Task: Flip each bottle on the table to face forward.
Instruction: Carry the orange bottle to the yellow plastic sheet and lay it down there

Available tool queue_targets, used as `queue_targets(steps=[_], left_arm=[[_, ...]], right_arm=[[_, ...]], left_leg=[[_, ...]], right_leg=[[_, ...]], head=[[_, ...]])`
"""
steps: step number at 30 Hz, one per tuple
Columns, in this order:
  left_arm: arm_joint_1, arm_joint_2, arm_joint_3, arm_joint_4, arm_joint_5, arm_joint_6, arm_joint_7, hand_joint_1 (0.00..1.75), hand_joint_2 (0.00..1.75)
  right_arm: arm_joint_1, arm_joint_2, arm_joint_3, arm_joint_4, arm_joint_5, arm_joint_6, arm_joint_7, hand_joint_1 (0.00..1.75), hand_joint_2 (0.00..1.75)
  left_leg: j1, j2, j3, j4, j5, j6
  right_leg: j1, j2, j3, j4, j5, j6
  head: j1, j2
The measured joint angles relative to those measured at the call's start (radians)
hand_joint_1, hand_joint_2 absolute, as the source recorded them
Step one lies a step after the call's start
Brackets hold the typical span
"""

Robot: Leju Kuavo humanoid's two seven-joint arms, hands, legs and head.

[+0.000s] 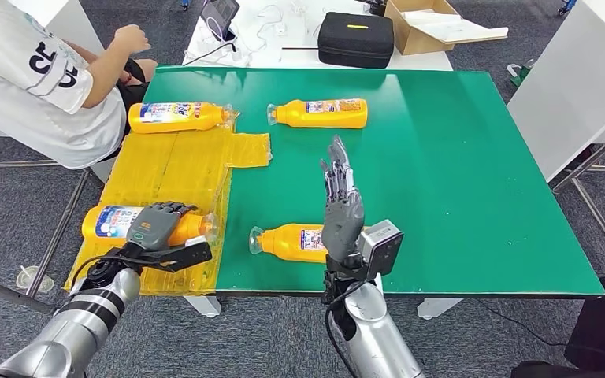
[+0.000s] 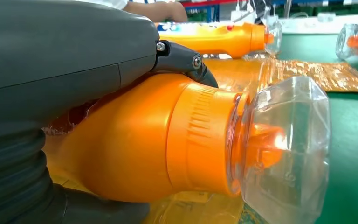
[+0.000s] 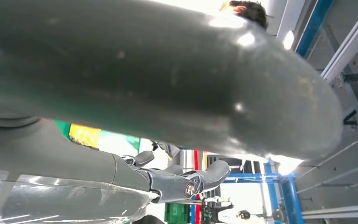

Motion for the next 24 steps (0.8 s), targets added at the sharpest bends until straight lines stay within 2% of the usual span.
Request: queue_targets(steps=[1, 2, 9, 16, 24], left_arm=[[-0.004, 0.001, -0.002, 0.001, 0.009, -0.024, -0.002, 0.05, 1.75], [-0.009, 0.002, -0.003, 0.002, 0.022, -0.053, -0.006, 0.02, 1.75], [-0.03, 0.018, -0.01, 0.005, 0.132, -0.227, -0.036, 0.0, 1.75], [-0.028, 0.039, -0.018, 0.007, 0.199, -0.339, -0.064, 0.0, 1.75], [-0.035, 0.079, -0.043, 0.001, 0.331, -0.516, -0.08, 0.0, 1.75]], right_arm=[[-0.001, 0.001, 0.0, 0.004, 0.0, 0.001, 0.001, 0.0, 0.0], [-0.003, 0.003, -0.001, 0.009, 0.0, 0.003, 0.002, 0.0, 0.0], [-0.012, 0.013, -0.003, 0.045, -0.001, 0.015, 0.007, 0.0, 0.0], [-0.024, 0.019, -0.005, 0.078, -0.006, 0.021, 0.008, 0.0, 0.0], [-0.038, 0.024, -0.007, 0.115, -0.019, 0.032, 0.011, 0.0, 0.0]], left_leg=[[0.0, 0.0, 0.0, 0.0, 0.0, 0.0], [0.0, 0.0, 0.001, 0.0, 0.0, 0.0], [0.0, 0.0, 0.006, -0.001, 0.0, 0.0], [0.0, -0.003, 0.011, -0.001, 0.0, -0.001], [0.0, -0.003, 0.016, -0.001, 0.0, -0.001]], right_leg=[[0.0, 0.0, 0.001, 0.0, 0.0, 0.0], [0.0, 0.0, 0.001, 0.0, 0.0, 0.0], [0.0, 0.0, 0.006, 0.0, 0.0, 0.0], [0.0, -0.001, 0.012, 0.0, -0.002, -0.001], [0.0, 0.0, 0.017, 0.0, -0.001, -0.001]], head=[[0.0, 0.0], [0.0, 0.0], [0.0, 0.0], [0.0, 0.0], [0.0, 0.0]])
